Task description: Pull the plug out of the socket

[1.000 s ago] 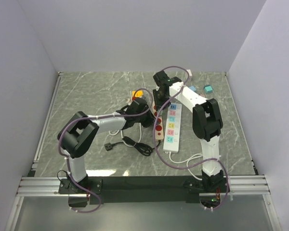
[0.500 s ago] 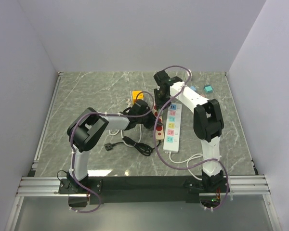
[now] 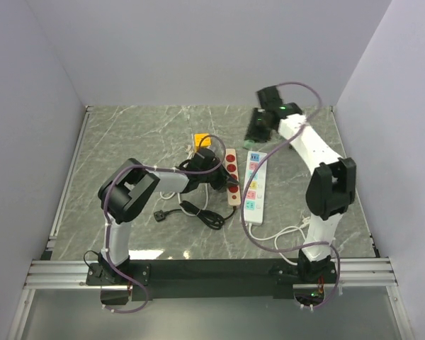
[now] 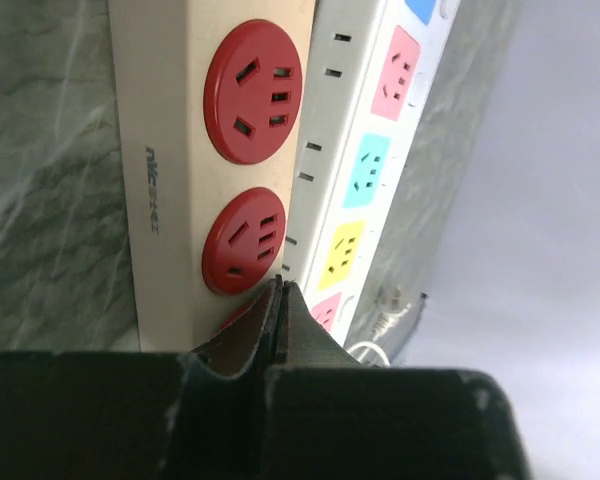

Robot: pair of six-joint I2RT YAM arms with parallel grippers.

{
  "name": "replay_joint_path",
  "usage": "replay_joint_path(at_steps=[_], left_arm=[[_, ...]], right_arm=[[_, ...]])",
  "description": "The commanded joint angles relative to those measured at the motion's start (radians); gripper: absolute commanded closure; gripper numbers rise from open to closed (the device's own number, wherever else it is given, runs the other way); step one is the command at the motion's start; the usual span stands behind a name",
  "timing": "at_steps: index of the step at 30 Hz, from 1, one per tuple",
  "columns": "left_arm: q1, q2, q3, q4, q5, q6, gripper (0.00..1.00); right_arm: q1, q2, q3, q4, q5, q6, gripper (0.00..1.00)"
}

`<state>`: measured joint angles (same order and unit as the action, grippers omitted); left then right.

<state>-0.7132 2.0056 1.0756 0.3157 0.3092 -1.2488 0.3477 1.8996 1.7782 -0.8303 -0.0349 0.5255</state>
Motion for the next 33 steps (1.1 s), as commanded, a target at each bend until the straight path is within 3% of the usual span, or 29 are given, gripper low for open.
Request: replay_joint_path(at_steps=[1,4,10,16,17,20,21,29,33], left_arm=[[-0.020,-0.024,0.005,-0.299,-0.107,0.140,1.00],[-0.031,-0.082,0.082,-0.362,-0.133,0.190,1.00],[-0.034,-0.172,0.194,-0.440,-0.145,0.233,1.00],[-0.008,-0.237,0.167,-0.509,-0.182,0.246,1.00],[-0.002,-0.248,0.147,-0.507,-0.183,0.242,1.00],[0.032,-0.300,0.077,-0.498,-0.191,0.227,1.00],[0.047,-0.309,0.061,-0.495,-0.191,0.226,1.00],[0.124,-0.393,-0.040,-0.497,-0.209,0.230,1.00],[0.152,-0.435,-0.092,-0.483,-0.216,0.224,1.00]], right_arm=[[-0.232,-0.091,-0.150,0.153,-0.040,0.218,1.00],[-0.343,-0.103,-0.255,0.262,-0.088,0.303,1.00],[-0.438,0.076,-0.123,0.278,-0.137,0.353,1.00],[-0.480,0.265,0.022,0.266,-0.206,0.435,0.98],[-0.481,0.295,0.051,0.266,-0.204,0.436,0.95],[-0.486,0.334,0.092,0.272,-0.215,0.435,0.72],[-0.487,0.340,0.099,0.270,-0.215,0.436,0.60],[-0.487,0.259,0.136,0.232,-0.140,0.389,0.15],[-0.458,0.190,0.157,0.180,-0.146,0.268,0.11]])
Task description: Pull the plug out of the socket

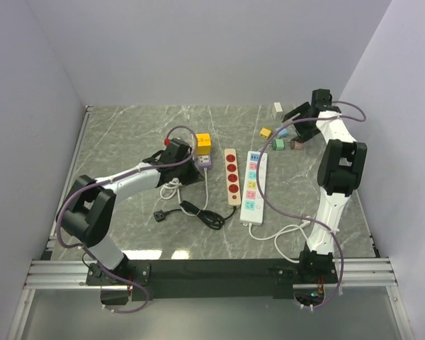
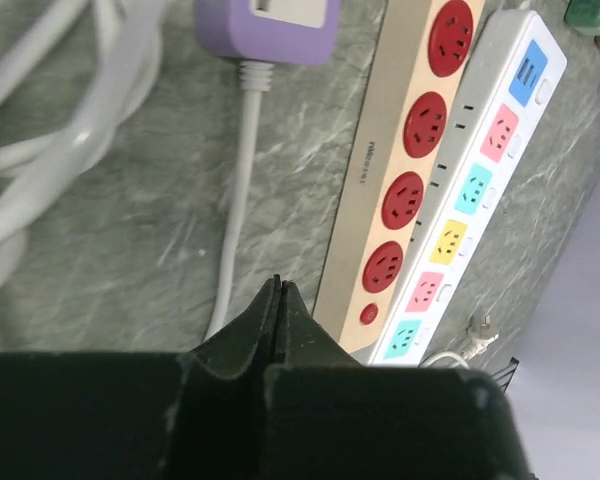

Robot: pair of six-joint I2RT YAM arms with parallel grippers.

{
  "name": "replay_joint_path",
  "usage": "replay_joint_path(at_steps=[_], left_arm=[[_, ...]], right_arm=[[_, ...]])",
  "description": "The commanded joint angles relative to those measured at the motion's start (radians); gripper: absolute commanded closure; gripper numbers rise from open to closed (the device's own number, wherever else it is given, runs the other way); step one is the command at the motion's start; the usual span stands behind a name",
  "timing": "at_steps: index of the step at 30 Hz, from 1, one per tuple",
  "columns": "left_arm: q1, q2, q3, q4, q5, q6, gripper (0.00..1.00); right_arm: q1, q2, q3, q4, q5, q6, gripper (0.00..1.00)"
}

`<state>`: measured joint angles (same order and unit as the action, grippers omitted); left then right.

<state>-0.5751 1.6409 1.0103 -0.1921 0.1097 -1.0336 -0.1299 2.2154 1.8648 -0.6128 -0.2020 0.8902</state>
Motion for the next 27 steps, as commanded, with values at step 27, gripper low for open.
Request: replay_joint_path(at_steps=[27], left_arm=[[0.050,-0.407,-0.331,0.033,-0.005,-0.040,1.00]], right_arm=[[0.700,0.098,0.517,-0.234,0.185,-0.583,0.02]])
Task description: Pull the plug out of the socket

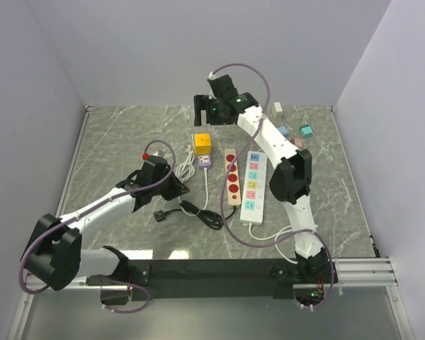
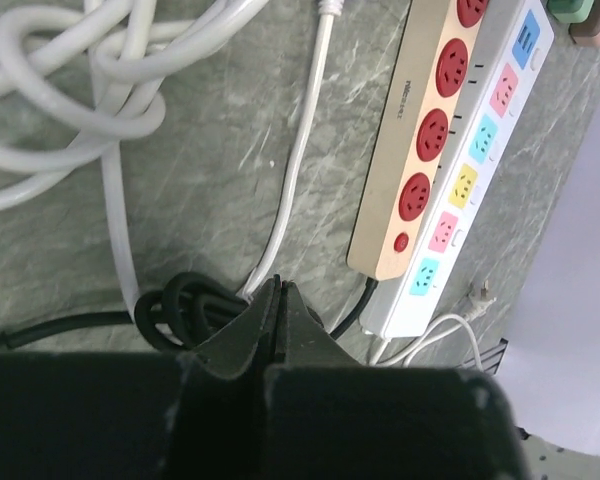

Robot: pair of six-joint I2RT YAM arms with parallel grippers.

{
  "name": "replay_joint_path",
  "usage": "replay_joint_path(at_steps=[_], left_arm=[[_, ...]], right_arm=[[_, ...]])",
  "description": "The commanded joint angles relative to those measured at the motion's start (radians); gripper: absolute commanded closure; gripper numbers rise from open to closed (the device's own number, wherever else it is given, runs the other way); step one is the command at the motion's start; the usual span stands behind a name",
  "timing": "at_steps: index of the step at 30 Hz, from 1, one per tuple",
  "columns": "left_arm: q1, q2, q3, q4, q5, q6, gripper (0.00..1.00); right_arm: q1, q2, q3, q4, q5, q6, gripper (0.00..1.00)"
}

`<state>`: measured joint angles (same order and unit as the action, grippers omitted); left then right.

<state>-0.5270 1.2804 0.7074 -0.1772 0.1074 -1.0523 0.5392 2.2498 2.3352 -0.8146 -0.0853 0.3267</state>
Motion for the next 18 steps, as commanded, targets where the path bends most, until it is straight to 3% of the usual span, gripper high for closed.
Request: replay_joint_path(at_steps=[1,7,18], left_arm=[[0.002,-0.067,-0.035,0.016,-0.002,-0.025,1.00],[0.002,-0.141,-0.074,-0.008,-0.014,-0.038,1.00],[0.002,-0.194,-0.109,-0.031,-0.017,-0.063,1.00]], right_arm=[[0.036,0.079,0.044,-0.012,0.074,-0.017,0.02],[0.045,0.119,0.033,0.060,0.124,0.049,0.01],[0.073,0.220,0.072,0.009,0.165,0.121,0.01]])
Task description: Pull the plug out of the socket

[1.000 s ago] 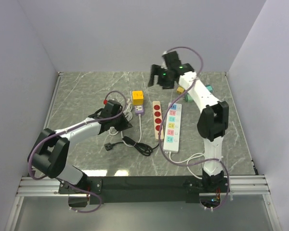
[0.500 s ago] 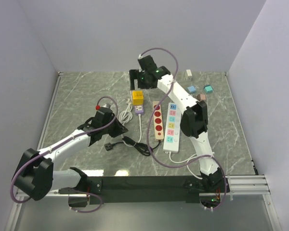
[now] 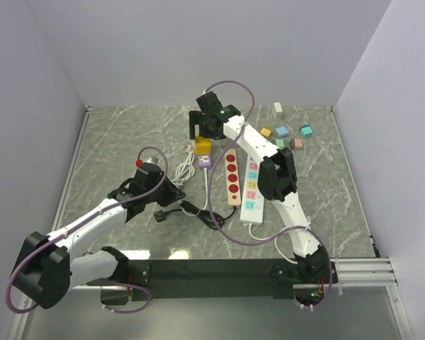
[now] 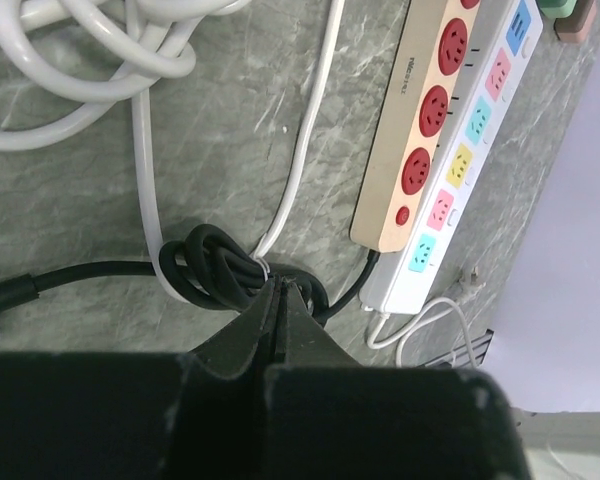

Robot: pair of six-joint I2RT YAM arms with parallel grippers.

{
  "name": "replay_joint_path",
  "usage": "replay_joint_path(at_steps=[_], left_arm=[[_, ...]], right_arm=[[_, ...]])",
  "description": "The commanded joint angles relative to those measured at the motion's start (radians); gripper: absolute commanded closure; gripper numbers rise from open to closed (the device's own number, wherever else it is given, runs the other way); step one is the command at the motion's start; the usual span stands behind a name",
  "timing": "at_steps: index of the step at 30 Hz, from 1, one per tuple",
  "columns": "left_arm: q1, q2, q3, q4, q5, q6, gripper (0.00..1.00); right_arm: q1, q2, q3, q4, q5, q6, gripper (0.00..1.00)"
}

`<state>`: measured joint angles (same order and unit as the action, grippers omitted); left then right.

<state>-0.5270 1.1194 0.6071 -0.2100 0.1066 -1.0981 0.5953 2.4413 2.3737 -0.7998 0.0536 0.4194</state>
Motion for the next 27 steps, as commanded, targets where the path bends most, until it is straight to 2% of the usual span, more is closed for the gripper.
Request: replay_joint_path(at_steps=[1,4,6,9,10,12,14,16,18,19,20,27], left_arm=[[0.002,-0.041,-0.012,0.001,-0.018,-0.023,1.00],[0.002,-0.053,-0.017,-0.002,-0.021,-0.028,1.00],[0.002,-0.053,-0.017,-0.005,-0.019,-0.029,1.00],[0.002,-0.058,-0.017,-0.002,-0.016,-0.036,1.00],[0.002,-0.058,-0.017,-0.002,-0.015,-0.036,1.00],[0.002,-0.058,-0.017,0.000,-0.018,-0.034,1.00],[0.002,-0.053,-0.010,0.001,-0.019,-0.031,1.00],[0.002,-0.043,-0.004,0.003,-0.019,-0.022,1.00],[0.002,-0.029,0.013,0.014,-0.015,-0.016,1.00],[0.002,-0.008,0.022,0.017,-0.015,-0.005,1.00],[0.002,0.006,0.039,0.029,-0.004,-0.002,1.00],[-0.004,0.173,0.108,0.121,0.042,0.015,1.00]], right_arm=[[0.029,0.030,0.030,-0.004,0.029,0.028,0.01],[0.040,0.038,0.025,-0.002,0.044,0.028,0.01],[0.040,0.042,0.022,0.001,0.049,0.050,0.05],[0.038,0.044,0.019,0.016,0.042,0.059,0.25],[0.040,0.045,0.021,0.013,0.042,0.061,0.40],[0.038,0.048,0.024,-0.002,0.042,0.068,0.58],[0.038,0.042,0.006,-0.015,0.042,0.065,0.60],[0.037,0.019,-0.051,-0.025,0.040,0.062,0.66],[0.038,-0.023,-0.138,-0.024,0.042,0.061,0.80],[0.035,-0.042,-0.174,-0.021,0.040,0.062,0.97],[0.037,-0.063,-0.212,-0.015,0.040,0.065,1.00],[0.044,-0.329,-0.598,0.053,0.026,0.105,1.00]])
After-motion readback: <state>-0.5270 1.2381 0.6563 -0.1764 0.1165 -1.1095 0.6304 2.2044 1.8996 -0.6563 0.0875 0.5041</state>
